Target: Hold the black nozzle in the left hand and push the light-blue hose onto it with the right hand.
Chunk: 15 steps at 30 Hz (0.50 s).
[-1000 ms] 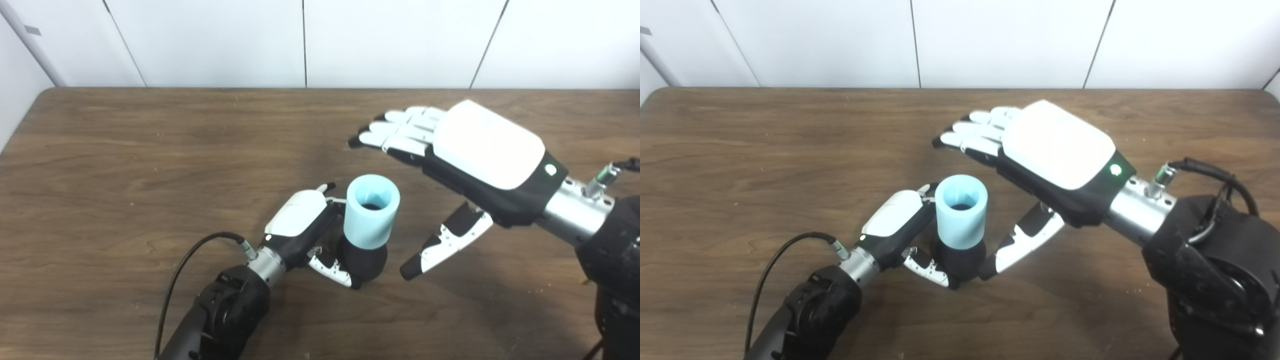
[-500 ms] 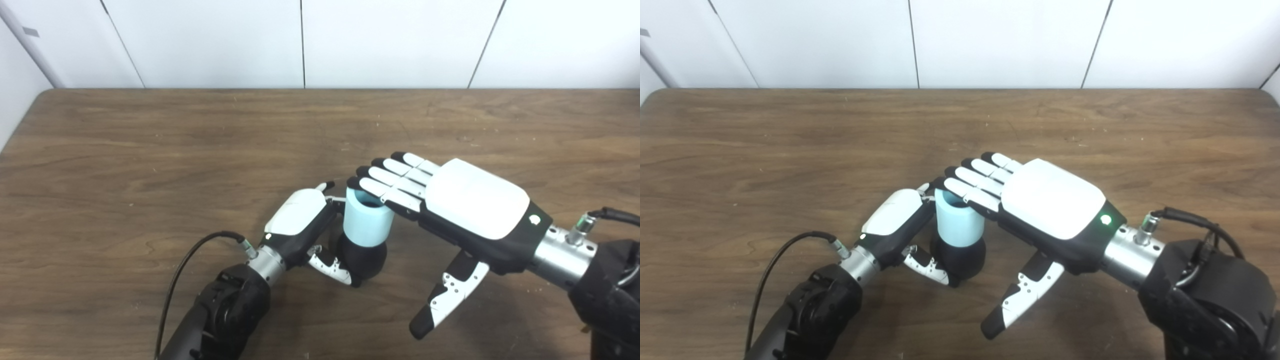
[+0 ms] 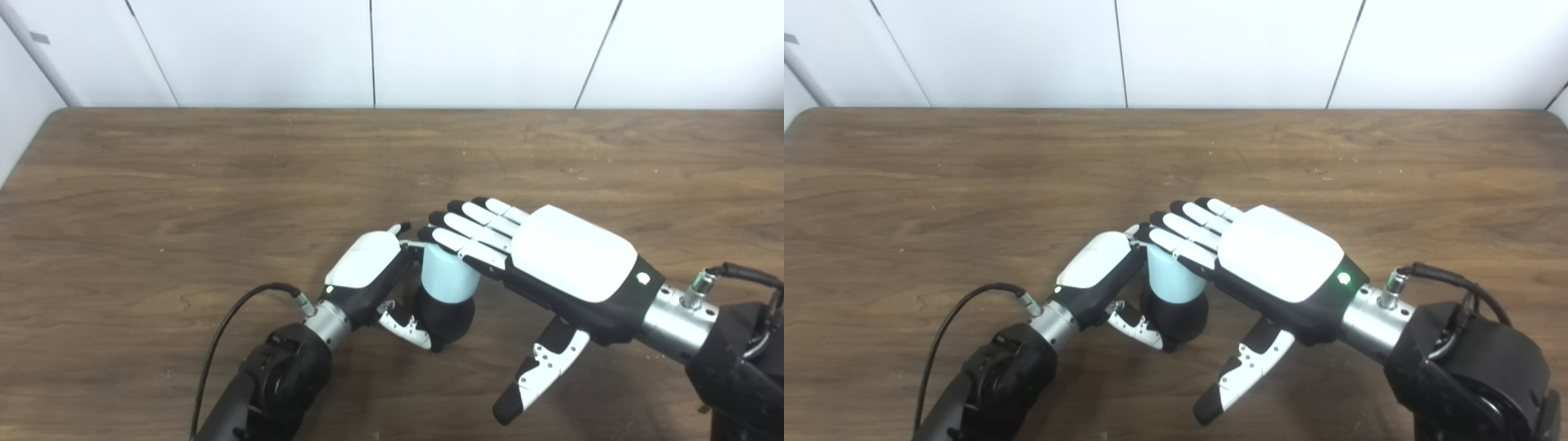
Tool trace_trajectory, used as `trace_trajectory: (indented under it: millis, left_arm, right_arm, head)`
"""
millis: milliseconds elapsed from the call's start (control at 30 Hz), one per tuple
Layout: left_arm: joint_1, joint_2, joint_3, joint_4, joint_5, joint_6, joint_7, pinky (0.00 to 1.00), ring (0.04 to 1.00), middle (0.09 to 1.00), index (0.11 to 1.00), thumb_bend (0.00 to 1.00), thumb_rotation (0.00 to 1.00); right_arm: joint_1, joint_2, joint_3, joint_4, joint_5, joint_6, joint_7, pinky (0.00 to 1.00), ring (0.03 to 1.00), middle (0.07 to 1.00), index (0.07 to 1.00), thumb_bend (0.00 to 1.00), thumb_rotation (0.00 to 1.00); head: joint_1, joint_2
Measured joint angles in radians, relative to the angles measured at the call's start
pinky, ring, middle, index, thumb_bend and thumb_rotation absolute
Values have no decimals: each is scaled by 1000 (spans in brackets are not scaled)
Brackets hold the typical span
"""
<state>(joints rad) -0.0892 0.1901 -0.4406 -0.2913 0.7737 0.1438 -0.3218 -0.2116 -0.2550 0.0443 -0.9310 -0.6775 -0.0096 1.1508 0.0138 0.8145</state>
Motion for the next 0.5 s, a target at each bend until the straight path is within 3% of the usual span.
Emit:
trace_trajectory:
  millis: [233, 500]
  left_arm:
    - [-1, 0, -2, -3, 1, 6, -4, 1000, 754, 520, 458, 519, 0]
    - [-2, 1, -5, -8, 2, 12, -9, 1000, 714, 521, 457, 519, 0]
  right_arm:
    - [-1, 3, 0, 0, 0, -22, -3, 1000, 1000, 1000, 1000, 812, 1000]
    - [78, 3, 32, -7, -37, -46, -64, 1000, 1000, 1000, 1000, 771, 1000]
  head:
    - [-2, 2]
    - [0, 5]
